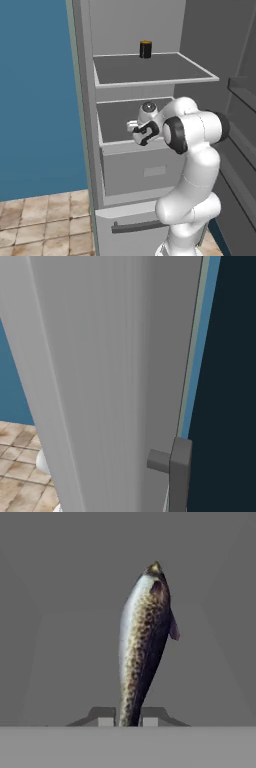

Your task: Take the fish out of the fridge, briefly rinse it in the sink, and place it on the tray next to the sink.

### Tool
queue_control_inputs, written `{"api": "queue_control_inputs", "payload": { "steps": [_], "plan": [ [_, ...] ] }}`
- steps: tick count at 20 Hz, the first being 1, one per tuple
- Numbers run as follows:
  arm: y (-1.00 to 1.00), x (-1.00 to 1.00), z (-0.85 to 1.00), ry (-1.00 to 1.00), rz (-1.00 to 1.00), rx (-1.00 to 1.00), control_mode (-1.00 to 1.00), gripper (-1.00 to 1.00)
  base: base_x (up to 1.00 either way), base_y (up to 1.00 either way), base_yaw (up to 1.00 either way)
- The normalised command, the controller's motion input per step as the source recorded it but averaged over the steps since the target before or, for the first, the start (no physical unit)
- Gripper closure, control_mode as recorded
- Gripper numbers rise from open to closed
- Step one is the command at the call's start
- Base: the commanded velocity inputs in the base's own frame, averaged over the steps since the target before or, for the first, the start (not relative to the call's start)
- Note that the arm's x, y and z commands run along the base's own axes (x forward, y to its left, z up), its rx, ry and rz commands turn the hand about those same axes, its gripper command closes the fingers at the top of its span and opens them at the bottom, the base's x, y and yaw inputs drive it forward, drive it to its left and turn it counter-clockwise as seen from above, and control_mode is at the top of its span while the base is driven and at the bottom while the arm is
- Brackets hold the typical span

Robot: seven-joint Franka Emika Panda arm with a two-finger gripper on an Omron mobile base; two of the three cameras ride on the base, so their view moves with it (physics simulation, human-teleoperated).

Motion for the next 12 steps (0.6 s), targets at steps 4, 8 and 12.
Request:
{"api": "queue_control_inputs", "payload": {
  "steps": [4, 8, 12],
  "plan": [
    [0.00, -0.44, 0.65, -0.19, -0.03, 0.00, -1.00, 1.00, 0.00, 0.00, 0.00],
    [0.01, -0.89, 1.00, -0.12, -0.08, 0.00, -1.00, 1.00, 0.00, 0.00, 0.00],
    [0.00, -1.00, 1.00, -0.01, -0.12, 0.00, -1.00, 1.00, 0.00, 0.00, 0.00]
  ]
}}
